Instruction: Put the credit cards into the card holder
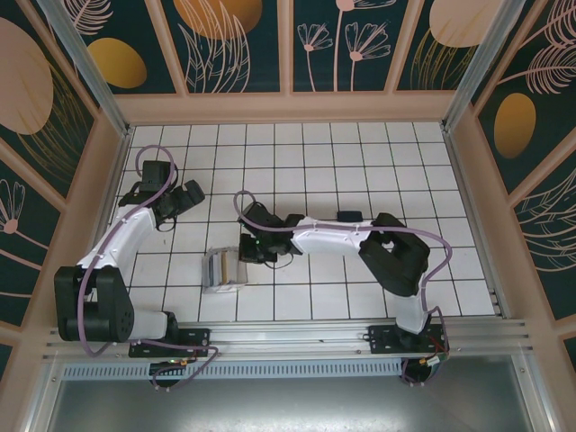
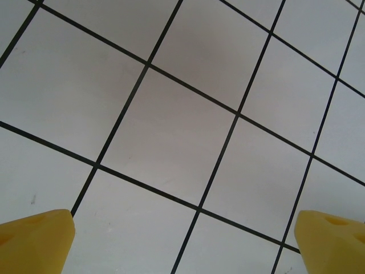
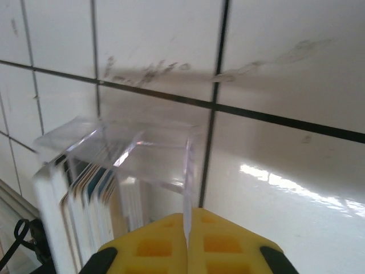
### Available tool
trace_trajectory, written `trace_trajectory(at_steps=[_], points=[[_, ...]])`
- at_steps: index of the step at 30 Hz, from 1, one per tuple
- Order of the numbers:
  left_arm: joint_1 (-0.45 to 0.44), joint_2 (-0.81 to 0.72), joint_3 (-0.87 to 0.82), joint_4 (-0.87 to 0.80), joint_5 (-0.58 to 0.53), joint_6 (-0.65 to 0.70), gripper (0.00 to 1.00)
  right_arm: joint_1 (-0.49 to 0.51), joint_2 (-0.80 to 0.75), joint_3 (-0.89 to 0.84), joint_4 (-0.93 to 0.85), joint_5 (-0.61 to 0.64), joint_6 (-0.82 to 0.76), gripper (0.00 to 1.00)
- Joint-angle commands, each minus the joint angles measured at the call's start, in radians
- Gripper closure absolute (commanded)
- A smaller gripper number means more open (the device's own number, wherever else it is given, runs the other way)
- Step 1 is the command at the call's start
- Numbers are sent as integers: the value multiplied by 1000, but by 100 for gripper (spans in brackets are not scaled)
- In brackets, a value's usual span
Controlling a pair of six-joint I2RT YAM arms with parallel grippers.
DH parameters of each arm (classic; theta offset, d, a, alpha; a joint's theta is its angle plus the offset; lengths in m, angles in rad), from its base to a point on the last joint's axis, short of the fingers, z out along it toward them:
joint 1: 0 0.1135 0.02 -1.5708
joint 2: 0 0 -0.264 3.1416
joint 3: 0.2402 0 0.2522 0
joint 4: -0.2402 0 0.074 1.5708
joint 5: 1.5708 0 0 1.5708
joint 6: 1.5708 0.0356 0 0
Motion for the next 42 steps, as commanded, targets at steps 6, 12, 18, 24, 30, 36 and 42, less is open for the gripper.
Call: trace_trajectory(at_steps=[6, 12, 18, 24, 30, 36, 42], points=[[0, 12, 58, -37, 4, 17, 1, -110, -33, -20, -3, 3, 47, 100], [0, 5, 53, -36, 15, 18, 1, -242, -31, 13, -23, 19, 11, 100], [0, 20, 49, -29, 88, 58, 1, -455, 40, 111, -65, 62, -90, 100], [0, 28, 46, -31, 128, 76, 1, -657, 105, 184, -105, 71, -155, 99], [0, 38, 44, -31, 146, 84, 1, -770, 105, 212, -169, 60, -233, 70], [0, 52, 39, -24, 179, 80, 1, -809, -25, 167, -211, 123, -344, 49], [0, 34, 14, 2, 223, 78, 1, -811, -302, -121, -137, 178, -412, 41]])
